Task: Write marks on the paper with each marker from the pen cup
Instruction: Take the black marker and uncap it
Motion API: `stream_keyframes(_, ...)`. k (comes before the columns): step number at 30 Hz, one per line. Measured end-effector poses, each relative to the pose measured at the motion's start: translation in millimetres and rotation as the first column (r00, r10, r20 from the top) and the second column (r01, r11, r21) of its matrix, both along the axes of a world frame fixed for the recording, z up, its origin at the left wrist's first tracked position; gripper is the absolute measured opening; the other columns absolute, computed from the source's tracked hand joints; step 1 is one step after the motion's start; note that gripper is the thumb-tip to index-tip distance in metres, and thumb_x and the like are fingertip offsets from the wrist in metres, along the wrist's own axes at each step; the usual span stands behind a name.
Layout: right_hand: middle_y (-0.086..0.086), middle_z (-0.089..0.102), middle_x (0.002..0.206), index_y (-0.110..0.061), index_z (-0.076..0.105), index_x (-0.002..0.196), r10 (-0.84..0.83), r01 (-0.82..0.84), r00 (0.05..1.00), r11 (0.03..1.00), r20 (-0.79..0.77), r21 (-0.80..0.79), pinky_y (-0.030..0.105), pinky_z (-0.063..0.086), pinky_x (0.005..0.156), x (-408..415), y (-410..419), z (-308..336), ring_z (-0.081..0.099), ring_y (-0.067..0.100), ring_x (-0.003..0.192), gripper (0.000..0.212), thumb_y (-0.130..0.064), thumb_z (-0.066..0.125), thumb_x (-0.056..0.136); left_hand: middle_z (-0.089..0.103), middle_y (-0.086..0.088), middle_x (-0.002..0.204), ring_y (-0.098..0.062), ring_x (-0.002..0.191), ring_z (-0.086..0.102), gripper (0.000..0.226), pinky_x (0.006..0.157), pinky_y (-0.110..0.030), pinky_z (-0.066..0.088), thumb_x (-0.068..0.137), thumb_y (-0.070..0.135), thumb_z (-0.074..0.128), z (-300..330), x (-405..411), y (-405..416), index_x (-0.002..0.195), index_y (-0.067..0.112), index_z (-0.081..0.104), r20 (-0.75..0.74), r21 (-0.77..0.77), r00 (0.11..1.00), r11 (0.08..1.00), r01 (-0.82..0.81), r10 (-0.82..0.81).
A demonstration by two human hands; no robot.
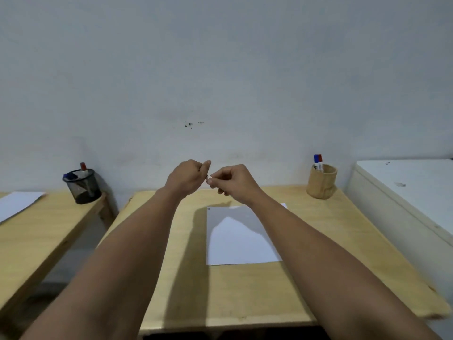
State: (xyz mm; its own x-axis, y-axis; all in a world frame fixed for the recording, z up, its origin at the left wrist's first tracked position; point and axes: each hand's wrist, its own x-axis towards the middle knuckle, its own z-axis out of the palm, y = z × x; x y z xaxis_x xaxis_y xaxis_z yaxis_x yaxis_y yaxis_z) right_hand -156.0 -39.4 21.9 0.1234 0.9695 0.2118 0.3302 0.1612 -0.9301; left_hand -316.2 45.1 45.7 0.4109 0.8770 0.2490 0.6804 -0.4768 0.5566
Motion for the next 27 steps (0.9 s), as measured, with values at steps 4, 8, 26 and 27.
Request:
stream_keyframes(4,-0.005,0.073,0.078,-0.011,0.081,0.096,-0.104,0.099,0.987,0.994,0.121,0.049,0.027,0.055,0.073,5,5,-22,0.063,0.006,0.068,0.009,-0.019,0.083,0.094,0.066,-0.009,0.071,-0.035,0.074,0.062,0.065,0.067,-0.038,0.046,0.107,0.053,0.035,-17,-32,20,0.06,0.011,0.05,-0.041,0.077,0.987,0.985,-0.153,0.157)
stream_keyframes(8,0.012,0.075,0.093,-0.021,0.059,0.106,-0.217,0.214,0.972,0.976,-0.095,-0.042,0.022,0.052,0.056,27,11,-37,0.065,0.014,0.061,0.009,-0.014,0.066,0.106,0.061,-0.004,0.072,-0.033,0.075,0.062,0.061,0.063,-0.034,0.04,0.105,0.06,0.034,-46,-53,31,0.074,0.011,0.055,-0.27,0.175,0.935,0.967,-0.187,0.23)
stream_keyframes(26,0.002,0.07,0.071,-0.018,0.079,0.102,-0.37,0.246,0.79,0.922,-0.489,-0.3,0.026,0.042,0.052,32,41,-72,0.06,0.013,0.053,0.026,-0.039,0.065,0.106,0.057,0.006,0.097,-0.022,0.087,0.061,0.059,0.07,-0.039,0.053,0.088,0.081,0.04,-124,-44,32,0.096,0.024,0.055,-0.279,0.232,0.93,0.956,-0.177,0.24)
stream_keyframes(27,0.004,0.071,0.074,-0.019,0.079,0.104,-0.379,0.269,0.798,0.92,-0.469,-0.286,0.027,0.041,0.052,27,41,-73,0.059,0.014,0.053,0.022,-0.033,0.062,0.106,0.055,0.007,0.098,-0.021,0.088,0.058,0.059,0.068,-0.039,0.053,0.087,0.08,0.041,-126,-47,24,0.096,0.024,0.056,-0.193,0.287,0.957,0.945,-0.157,0.218)
